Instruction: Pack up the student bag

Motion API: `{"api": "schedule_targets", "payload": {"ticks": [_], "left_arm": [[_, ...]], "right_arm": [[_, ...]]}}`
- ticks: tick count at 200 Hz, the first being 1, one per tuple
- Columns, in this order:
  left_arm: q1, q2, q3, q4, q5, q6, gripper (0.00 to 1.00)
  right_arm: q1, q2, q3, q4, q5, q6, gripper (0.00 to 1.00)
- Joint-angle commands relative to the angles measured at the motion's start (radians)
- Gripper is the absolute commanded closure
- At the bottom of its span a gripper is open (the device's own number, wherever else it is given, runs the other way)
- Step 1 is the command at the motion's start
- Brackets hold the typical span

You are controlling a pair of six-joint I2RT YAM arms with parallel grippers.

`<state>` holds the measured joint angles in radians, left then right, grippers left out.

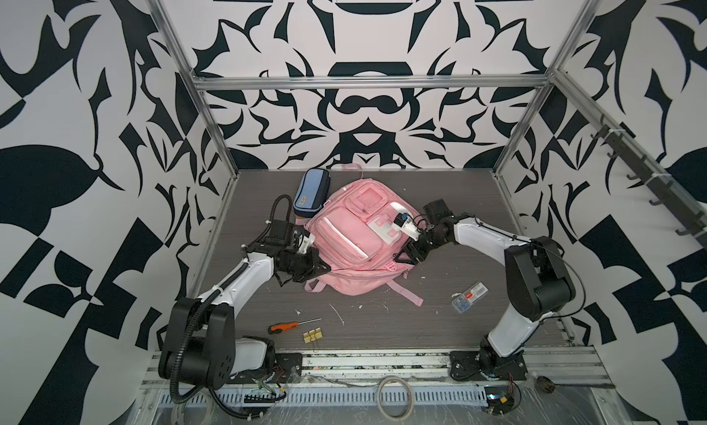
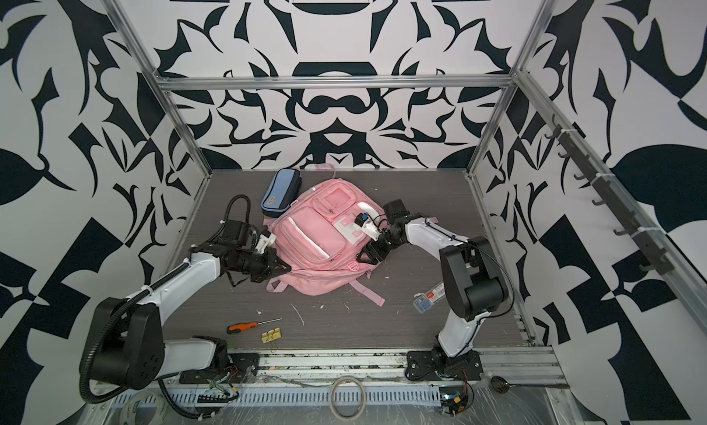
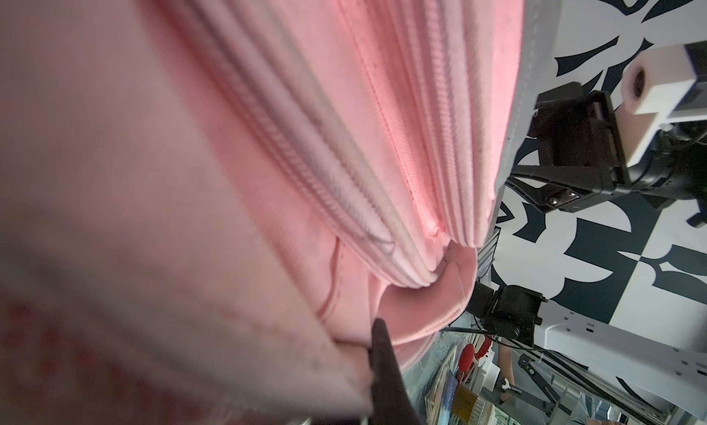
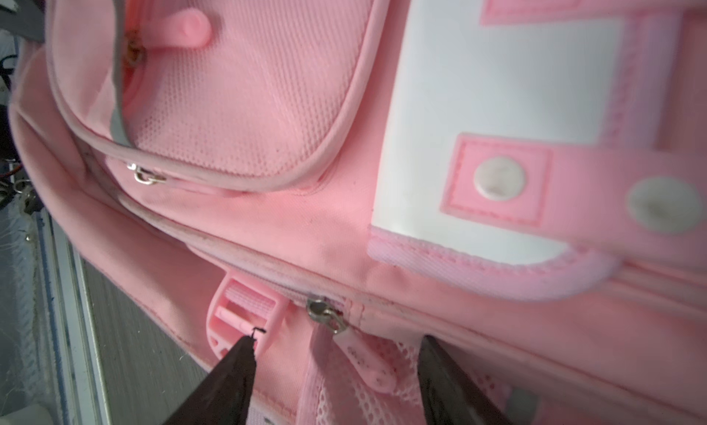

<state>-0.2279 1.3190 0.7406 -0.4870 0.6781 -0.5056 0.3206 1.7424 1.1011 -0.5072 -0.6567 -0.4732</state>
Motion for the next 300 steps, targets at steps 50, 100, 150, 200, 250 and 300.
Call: {"api": "schedule_targets", "payload": {"ticks": [50,100,150,200,250,300], "left_arm": [[0.002,0.003,0.010,0.023,0.060,0.001,1.00],[0.002,-0.001,0.016,0.020,0.062,-0.007,1.00],[0.001,-0.005,0.013,0.021,0.065,-0.012,1.00],[-0.009,-0.013,-0.001,0.103,0.089,-0.103,1.00],[-0.111,0.009,-0.003,0.345,0.060,-0.322,1.00],[-0.234,0.075,-0.006,0.556,0.012,-0.474,1.00]], "right_arm": [[0.042,0.072,0.089,-0.085,0.004,-0.085,0.42],[0.063,0.088,0.107,-0.109,0.054,-0.113,0.67],[0.065,0.036,0.091,-0.105,0.105,-0.119,0.93],[0.113,-0.069,0.053,-0.107,0.162,-0.117,1.00],[0.228,-0.164,0.043,-0.204,0.233,-0.114,1.00],[0.313,-0.197,0.129,-0.315,0.303,-0.116,1.00]]}}
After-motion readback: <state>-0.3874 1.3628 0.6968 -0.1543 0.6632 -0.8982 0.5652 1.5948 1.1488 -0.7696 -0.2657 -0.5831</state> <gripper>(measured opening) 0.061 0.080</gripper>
